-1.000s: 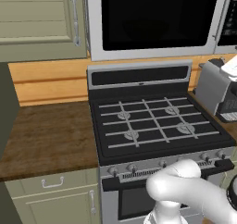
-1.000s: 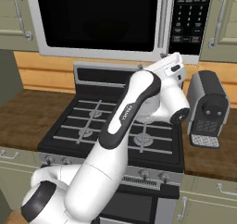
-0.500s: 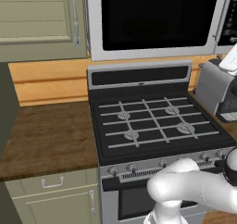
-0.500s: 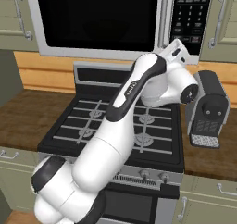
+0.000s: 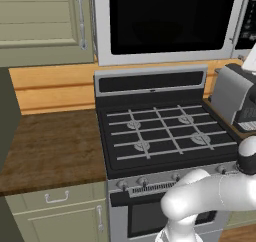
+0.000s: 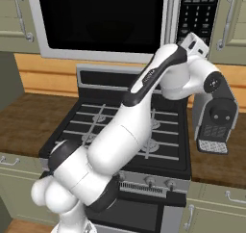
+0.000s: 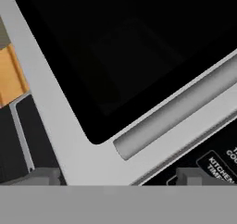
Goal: Open the microwave, place the bowl with waffle inside the microwave, then close the microwave door and turn it on.
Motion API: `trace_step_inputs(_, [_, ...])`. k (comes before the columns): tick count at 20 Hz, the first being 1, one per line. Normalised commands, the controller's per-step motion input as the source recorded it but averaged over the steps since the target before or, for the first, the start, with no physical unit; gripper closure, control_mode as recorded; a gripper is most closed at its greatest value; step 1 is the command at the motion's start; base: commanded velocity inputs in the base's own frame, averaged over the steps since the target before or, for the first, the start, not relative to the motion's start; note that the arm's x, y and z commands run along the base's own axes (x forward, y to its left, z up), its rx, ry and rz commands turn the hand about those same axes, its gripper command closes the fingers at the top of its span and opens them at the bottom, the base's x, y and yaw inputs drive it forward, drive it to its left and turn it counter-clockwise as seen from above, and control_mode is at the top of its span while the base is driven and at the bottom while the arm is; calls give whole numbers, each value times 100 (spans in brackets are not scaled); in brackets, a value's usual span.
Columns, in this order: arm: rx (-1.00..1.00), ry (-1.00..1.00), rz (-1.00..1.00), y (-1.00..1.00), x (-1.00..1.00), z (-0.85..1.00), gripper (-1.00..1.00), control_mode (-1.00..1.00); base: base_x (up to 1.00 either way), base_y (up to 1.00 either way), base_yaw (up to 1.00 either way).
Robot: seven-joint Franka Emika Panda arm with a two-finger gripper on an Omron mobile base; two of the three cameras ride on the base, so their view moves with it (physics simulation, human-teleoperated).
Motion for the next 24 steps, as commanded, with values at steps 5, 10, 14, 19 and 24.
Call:
trace_step_inputs(5, [-13,0,0,-4,42,0,-100,-100,0,0,0])
trace_step_inputs(10, [-14,0,0,-3,46,-7,-100,-100,0,0,0])
trace_step_inputs(14, [-7,0,0,-36,25,-11,-100,-100,0,0,0])
trace_step_inputs(19, [-5,0,0,-35,20,-14,-100,-100,0,0,0])
trace_step_inputs(24, [-6,0,0,-13,40,-32,-100,-100,0,0,0])
